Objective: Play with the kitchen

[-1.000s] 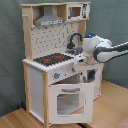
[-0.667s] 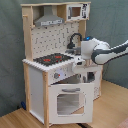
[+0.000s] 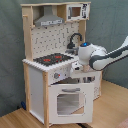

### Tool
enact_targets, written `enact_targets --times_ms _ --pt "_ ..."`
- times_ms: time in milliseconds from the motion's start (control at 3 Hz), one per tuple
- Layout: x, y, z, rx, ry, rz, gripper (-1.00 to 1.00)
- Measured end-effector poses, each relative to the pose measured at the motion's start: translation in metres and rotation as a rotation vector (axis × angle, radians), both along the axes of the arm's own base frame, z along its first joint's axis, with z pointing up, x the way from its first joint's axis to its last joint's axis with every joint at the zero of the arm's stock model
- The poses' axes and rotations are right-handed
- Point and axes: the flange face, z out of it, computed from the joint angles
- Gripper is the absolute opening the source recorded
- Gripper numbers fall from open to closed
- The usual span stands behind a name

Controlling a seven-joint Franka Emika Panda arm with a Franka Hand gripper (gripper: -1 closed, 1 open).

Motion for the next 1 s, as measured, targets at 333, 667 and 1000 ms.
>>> enact_targets --times_ms 333,667,1000 --pt "0.0026 0.0064 -0.0167 0.006 -0.009 -0.005 1.0" --pt "0.0028 0.0073 -0.0186 0.008 -0.01 -0.007 1.0" --pt "0.0029 0.0082 -0.0204 0.009 -0.012 -0.01 -1.0"
